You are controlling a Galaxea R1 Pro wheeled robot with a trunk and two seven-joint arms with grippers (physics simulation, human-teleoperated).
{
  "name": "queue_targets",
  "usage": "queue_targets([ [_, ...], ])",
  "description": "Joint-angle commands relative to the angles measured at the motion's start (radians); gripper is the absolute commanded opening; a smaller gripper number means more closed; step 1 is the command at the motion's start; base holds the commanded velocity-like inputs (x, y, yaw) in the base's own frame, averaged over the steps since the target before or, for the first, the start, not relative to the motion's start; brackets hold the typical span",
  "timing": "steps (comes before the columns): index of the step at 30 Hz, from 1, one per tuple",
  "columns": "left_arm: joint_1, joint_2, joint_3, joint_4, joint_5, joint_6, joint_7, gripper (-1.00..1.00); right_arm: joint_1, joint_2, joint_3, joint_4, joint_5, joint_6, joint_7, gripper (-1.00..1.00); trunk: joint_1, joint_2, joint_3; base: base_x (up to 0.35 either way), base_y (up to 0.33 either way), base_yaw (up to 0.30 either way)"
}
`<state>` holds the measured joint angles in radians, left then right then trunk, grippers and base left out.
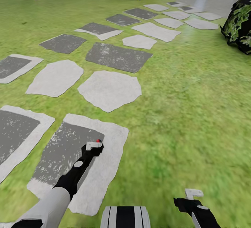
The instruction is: Pick up the pesticide atomizer in the garden and spray insectifuge to fully cover both potted plants in the garden.
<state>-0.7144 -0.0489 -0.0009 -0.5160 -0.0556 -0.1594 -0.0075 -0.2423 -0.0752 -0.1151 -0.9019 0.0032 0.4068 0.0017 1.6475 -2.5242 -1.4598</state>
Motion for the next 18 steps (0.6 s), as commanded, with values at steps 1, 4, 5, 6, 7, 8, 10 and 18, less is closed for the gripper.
queue_targets([
  [1,0.000,0.000,0.001,0.001,-0.006,-0.003,-0.001,1.00,0.000,0.000,-0.001,-0.002,0.000,0.006,0.000,1.00,0.000,-0.001,-0.005,0.000,0.000,0.000],
  [4,0.000,0.000,0.001,0.001,-0.006,-0.003,-0.001,1.00,0.000,0.000,0.000,-0.001,0.000,0.006,0.000,1.00,0.002,-0.001,-0.016,0.000,0.000,0.000],
  [5,0.000,0.000,0.001,0.001,-0.006,-0.003,-0.001,1.00,0.000,0.000,0.000,-0.001,0.000,0.006,0.000,1.00,0.002,-0.001,-0.020,0.000,0.000,0.000],
  [6,0.000,0.000,0.001,0.001,-0.006,-0.003,-0.001,1.00,0.000,0.000,0.000,-0.001,0.000,0.006,0.000,1.00,0.002,-0.002,-0.024,0.000,0.000,0.000],
  [7,0.000,0.000,0.001,0.001,-0.006,-0.003,-0.001,1.00,0.000,0.000,0.000,-0.002,0.000,0.006,0.000,1.00,0.003,-0.002,-0.028,0.000,0.000,0.000],
  [8,0.000,0.000,0.001,0.001,-0.006,-0.003,-0.001,1.00,0.000,0.000,0.000,-0.002,0.000,0.006,0.000,1.00,0.003,-0.002,-0.032,0.000,0.000,0.000],
  [10,0.000,0.000,0.001,0.001,-0.006,-0.003,-0.001,1.00,0.000,0.000,0.000,-0.001,0.001,0.006,0.001,1.00,0.004,-0.003,-0.039,0.000,0.000,0.000],
  [18,0.000,0.000,0.001,0.001,-0.006,-0.003,-0.001,1.00,0.000,0.000,0.000,-0.002,0.000,0.006,0.000,1.00,0.007,-0.004,-0.063,0.000,0.000,0.000],
])
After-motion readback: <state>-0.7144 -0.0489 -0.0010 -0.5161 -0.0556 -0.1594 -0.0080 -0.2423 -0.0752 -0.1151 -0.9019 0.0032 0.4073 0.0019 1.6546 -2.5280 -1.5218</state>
